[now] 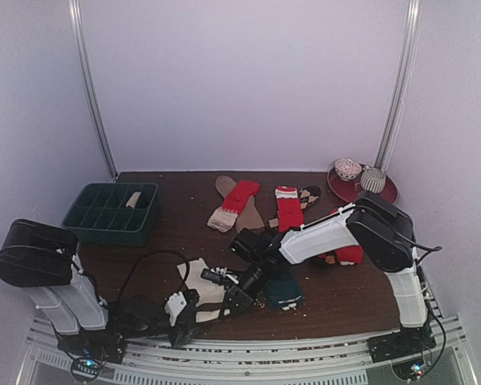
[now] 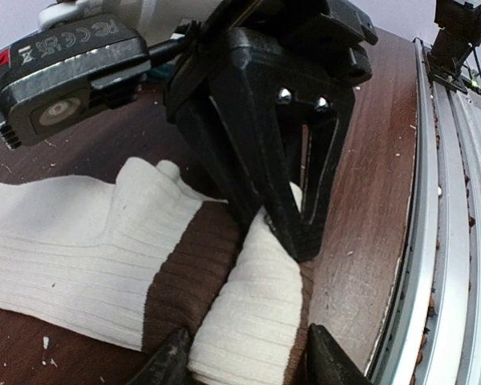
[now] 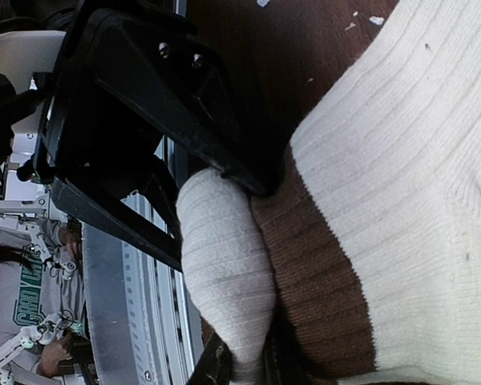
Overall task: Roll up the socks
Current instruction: Roll a pair of socks at the center of the board.
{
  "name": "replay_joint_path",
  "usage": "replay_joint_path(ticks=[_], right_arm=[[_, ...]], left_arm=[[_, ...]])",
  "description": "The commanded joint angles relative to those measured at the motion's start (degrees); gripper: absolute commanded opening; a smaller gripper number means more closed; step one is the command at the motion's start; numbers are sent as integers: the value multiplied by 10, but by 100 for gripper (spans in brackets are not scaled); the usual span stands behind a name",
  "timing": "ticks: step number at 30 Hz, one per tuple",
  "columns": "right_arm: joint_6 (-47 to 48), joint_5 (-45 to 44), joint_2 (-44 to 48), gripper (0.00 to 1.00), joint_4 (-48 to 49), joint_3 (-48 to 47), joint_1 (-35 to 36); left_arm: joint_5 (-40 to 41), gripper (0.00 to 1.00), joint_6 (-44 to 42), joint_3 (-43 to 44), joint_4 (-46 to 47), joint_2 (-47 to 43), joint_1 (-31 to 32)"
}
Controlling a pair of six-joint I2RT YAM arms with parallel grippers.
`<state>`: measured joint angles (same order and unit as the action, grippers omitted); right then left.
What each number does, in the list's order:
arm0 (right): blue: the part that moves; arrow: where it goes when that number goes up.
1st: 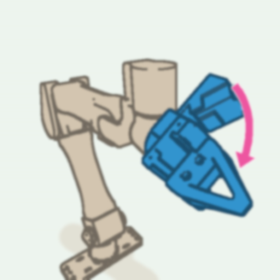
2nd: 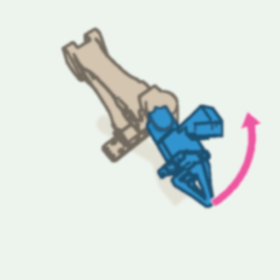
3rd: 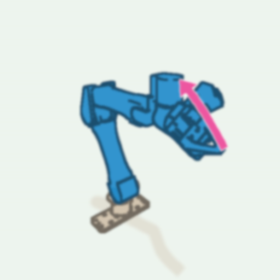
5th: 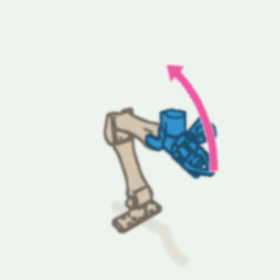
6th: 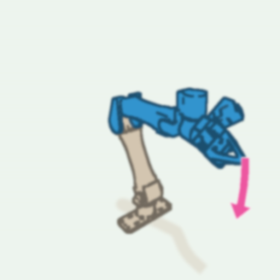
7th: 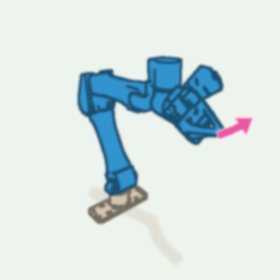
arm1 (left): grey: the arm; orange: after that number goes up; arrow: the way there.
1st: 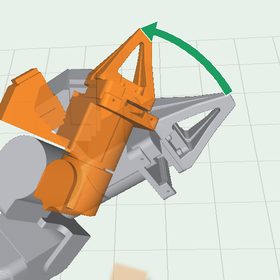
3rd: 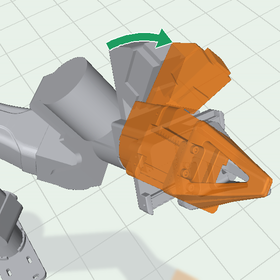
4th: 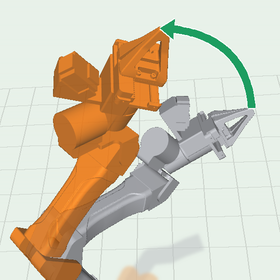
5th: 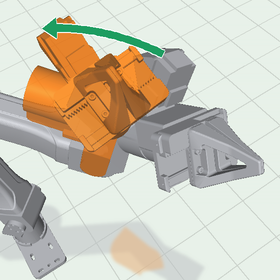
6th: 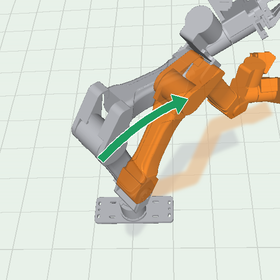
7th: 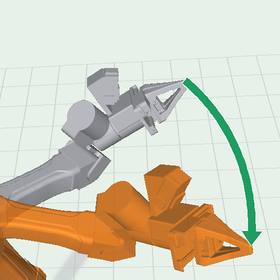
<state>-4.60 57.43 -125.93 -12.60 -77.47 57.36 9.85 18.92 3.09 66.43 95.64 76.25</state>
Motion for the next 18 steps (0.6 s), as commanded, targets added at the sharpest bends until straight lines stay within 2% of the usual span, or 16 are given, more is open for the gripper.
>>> replay_joint_path(ticks=[1, 4, 7, 12, 14, 18], right_arm=[[-8, -97, -50, 11, -78, 36, -6], [-8, -98, -51, 11, -78, 37, -6], [-9, -100, -52, 11, -79, 38, -7], [-14, -101, -53, 11, -72, 41, -7], [-17, -103, -53, 11, -68, 43, -7], [-20, -115, -44, 16, -59, 47, -6]], left_arm=[[-9, 46, -7, 2, 44, 8, 3], [-8, 45, -6, 0, 45, 5, 3], [-11, 38, -5, -1, 46, 4, 3], [-21, 8, -1, 8, 37, 17, 3], [-27, 0, 5, 13, 34, 25, 3], [-33, 0, 33, 17, 10, 23, 3]])
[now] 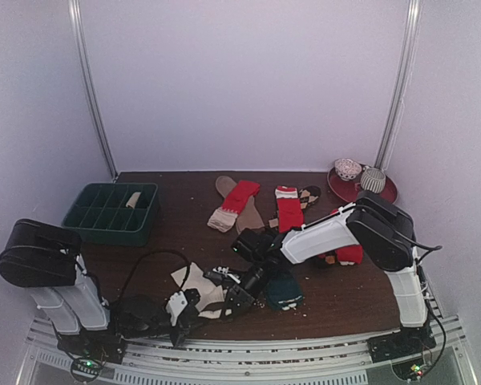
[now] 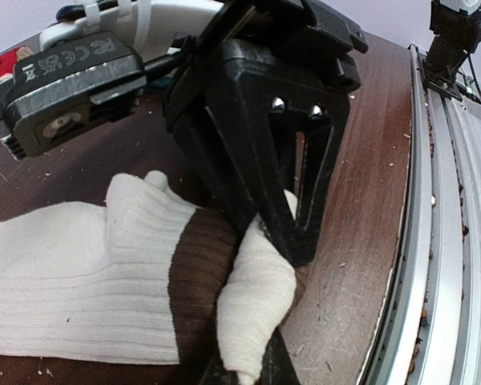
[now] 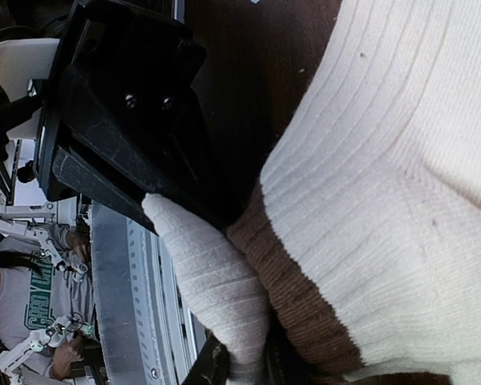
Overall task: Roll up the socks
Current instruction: Roll a pair of socks at the center of the board.
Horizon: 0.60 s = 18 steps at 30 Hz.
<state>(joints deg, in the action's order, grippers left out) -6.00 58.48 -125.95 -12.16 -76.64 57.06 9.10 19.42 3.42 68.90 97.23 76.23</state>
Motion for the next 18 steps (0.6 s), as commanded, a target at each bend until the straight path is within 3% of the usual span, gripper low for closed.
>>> replay_joint_path(ticks=[1, 9, 14, 18], right_arm=[[-7, -129, -40, 17, -57, 39, -3], [-18, -135, -12, 21, 5, 56, -2], [-14, -133, -8, 23, 22, 66, -1], [-6, -165, 64, 30, 109, 112, 0]], left_arm=[[-23, 0, 39, 15, -32, 2, 3], [9, 0, 167, 43, -259, -54, 2], [-9, 0, 240, 17, -261, -45, -6], [-43, 0, 288, 13, -253, -4, -22]])
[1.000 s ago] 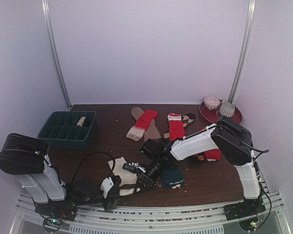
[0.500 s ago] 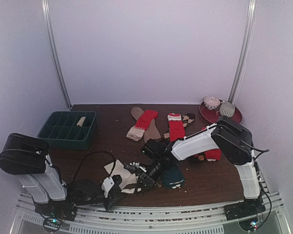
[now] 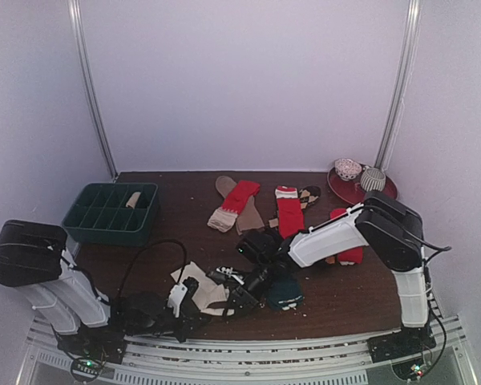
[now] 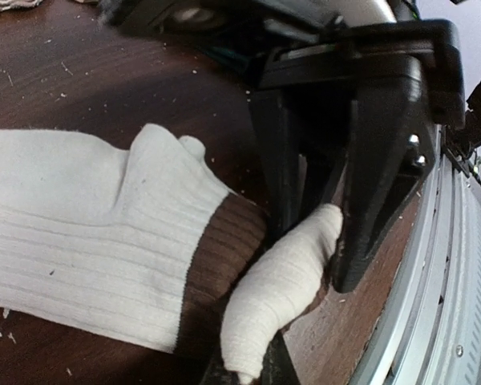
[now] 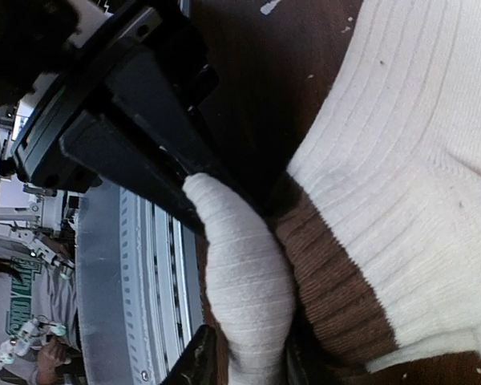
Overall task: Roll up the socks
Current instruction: Roll a pair of socks at the center of the board.
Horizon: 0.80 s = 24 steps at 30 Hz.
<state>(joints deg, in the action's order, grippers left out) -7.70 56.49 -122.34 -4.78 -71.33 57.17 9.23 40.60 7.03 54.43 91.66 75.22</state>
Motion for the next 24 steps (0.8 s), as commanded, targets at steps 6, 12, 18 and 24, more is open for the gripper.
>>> replay_joint_path(ticks=[6, 12, 18, 24], right_arm=[[115, -258, 195, 40, 253, 227, 14], [336, -430, 257, 53, 347, 316, 109], [431, -495, 216, 54, 335, 272, 161], [457, -523, 190, 53, 340, 263, 173]], left_arm=[[-112, 0, 133, -39, -64, 112, -30], [-151, 0, 172, -58, -14, 157, -32], [-166, 0, 179, -61, 18, 179, -32], [-166, 0, 177, -66, 13, 181, -32]])
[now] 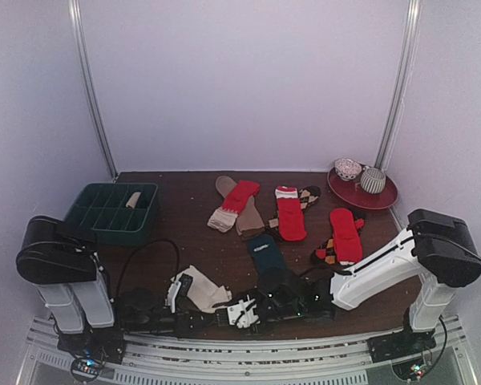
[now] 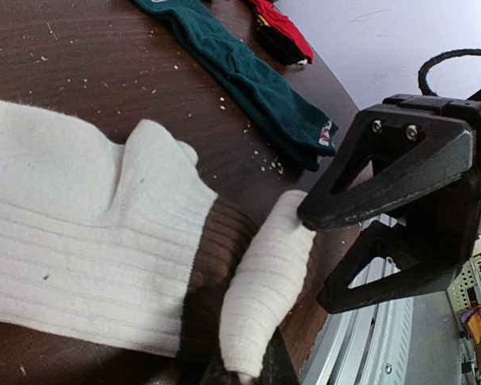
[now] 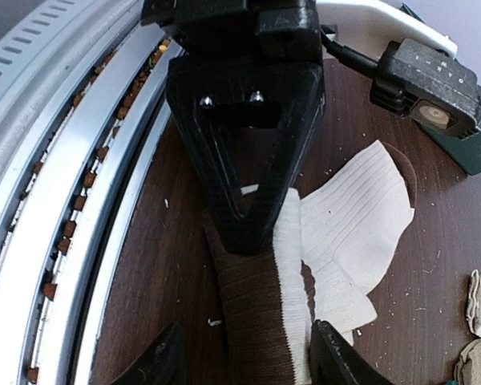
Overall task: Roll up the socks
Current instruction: Roll a pair of socks at the center of the board.
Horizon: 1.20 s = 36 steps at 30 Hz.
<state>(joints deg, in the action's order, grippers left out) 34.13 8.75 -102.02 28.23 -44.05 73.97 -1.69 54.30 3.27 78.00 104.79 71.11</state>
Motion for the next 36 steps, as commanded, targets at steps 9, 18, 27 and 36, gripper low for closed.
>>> replay_joint_path(ticks=[9, 18, 27, 36], right_arm=[[17, -42, -55, 41, -4, -24, 4], [-67, -17, -89, 14, -62, -65, -18], [-188, 24, -96, 13, -197, -113, -54], [-289, -34, -92, 12, -309, -134, -53]], left_arm=[[-64, 0, 34, -23, -217, 65, 9], [-61, 0, 15, -31, -184, 51, 9], [49, 45, -91, 48, -477, -145, 9], [180, 98, -146, 117, -681, -329, 9]])
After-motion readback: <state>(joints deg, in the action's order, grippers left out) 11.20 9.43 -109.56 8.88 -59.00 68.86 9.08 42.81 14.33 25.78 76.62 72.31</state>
